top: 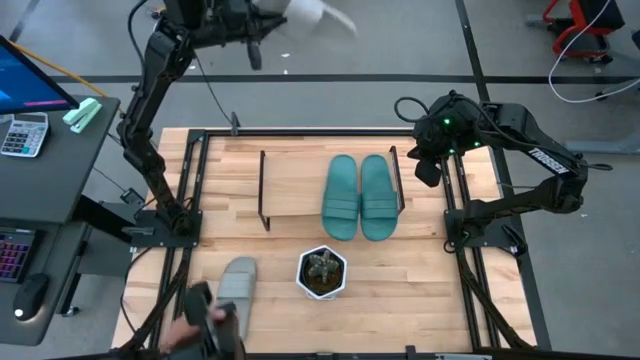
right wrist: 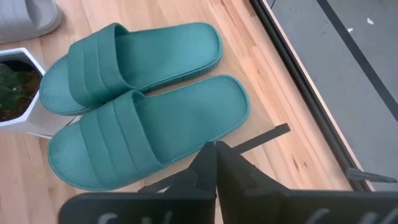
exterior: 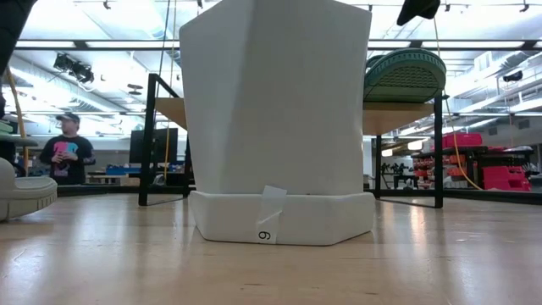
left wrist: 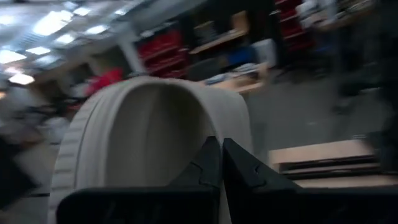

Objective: Pick and place slides into the shelf
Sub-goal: Put the right gray slide on the shelf

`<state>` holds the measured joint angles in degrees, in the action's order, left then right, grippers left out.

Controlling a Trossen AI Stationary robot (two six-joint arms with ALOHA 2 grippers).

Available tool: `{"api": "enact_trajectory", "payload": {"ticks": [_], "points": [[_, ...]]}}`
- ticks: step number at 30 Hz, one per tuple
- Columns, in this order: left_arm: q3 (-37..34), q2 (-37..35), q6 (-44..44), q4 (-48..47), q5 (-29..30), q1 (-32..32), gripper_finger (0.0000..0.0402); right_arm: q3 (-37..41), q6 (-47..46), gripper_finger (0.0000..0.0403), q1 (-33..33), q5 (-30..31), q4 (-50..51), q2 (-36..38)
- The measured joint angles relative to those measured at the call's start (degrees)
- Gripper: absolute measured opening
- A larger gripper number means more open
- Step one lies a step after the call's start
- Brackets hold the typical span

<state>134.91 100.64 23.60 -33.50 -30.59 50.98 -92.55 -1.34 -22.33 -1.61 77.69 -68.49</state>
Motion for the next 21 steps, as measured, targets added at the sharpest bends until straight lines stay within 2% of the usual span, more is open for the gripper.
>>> {"api": "enact_trajectory", "payload": {"ticks": [3, 4, 10, 15, 17, 21], "points": [[0.09, 0.30, 3.67, 3.23, 6.06, 0.74, 0.0007, 0.00, 0.00, 0.0006, -0.02, 0.02, -0.01, 0.00], [0.09, 0.51, 4.14, 4.72, 9.91, 0.77, 0.0007, 0.00, -0.01, 0.0005, -0.01, 0.01, -0.04, 0.00], [0.09, 3.70, 10.27, 13.11, 43.34, 0.14, 0.0007, 0.00, -1.62, 0.0003, -0.02, 0.02, -2.07, -0.02], [0.16, 8.29, 14.63, 2.93, 64.36, 1.66, 0.0007, 0.00, -1.64, 0.0004, 0.00, 0.02, -2.99, -0.02], [-0.04, 10.28, 14.20, -2.97, 69.16, 2.35, 0.0007, 0.00, -1.61, 0.0003, 0.00, 0.02, -3.00, -0.02], [-0.05, 12.16, 8.35, -6.45, 69.40, 3.67, 0.0007, 0.00, -1.57, 0.0004, -0.01, 0.02, -3.02, -0.02]]}}
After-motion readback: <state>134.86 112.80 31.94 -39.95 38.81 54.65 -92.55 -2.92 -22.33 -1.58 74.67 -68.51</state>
